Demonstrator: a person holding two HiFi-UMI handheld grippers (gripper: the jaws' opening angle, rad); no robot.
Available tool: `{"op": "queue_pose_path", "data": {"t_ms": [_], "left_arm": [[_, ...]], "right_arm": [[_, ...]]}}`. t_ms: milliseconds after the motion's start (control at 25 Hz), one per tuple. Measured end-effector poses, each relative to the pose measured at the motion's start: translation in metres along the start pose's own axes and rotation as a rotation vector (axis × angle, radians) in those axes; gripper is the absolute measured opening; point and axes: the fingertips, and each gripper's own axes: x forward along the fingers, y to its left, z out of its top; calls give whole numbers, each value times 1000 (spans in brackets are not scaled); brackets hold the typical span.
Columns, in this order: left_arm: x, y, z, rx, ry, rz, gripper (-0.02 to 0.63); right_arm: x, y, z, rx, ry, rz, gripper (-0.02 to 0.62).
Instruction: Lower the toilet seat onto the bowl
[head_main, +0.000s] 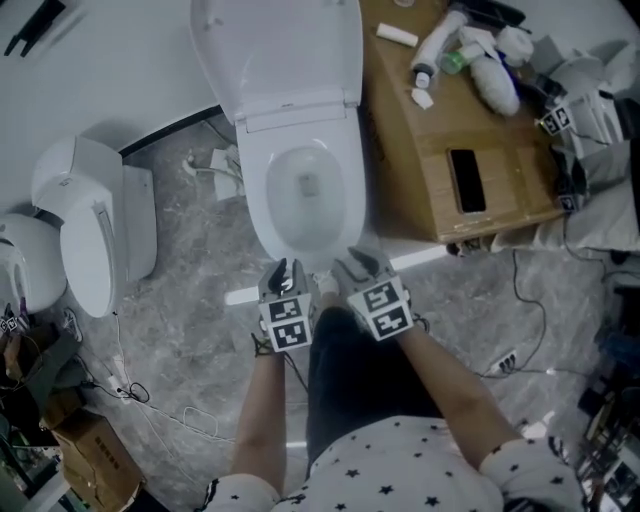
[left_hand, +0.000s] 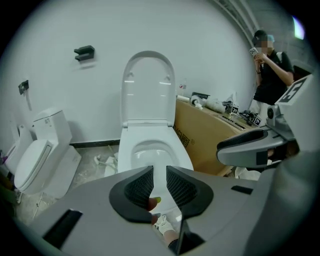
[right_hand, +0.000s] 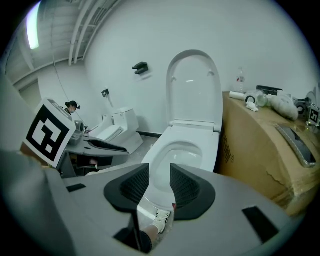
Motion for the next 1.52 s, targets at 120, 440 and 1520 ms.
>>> {"op": "queue_pose_path", "data": {"t_ms": [120,440,1520], "left_arm": [[-20,-4,16,4,-30,2,73],[-70,-17,55,-18,-115,2,22],[-203,-101,102,49,-287,-37,0]], "right_arm": [[-16,3,15,3,-27,2,119],[-61,9,43,-3,-87,-30,48],[-216,40,85,-55,-304,-49,8]]}}
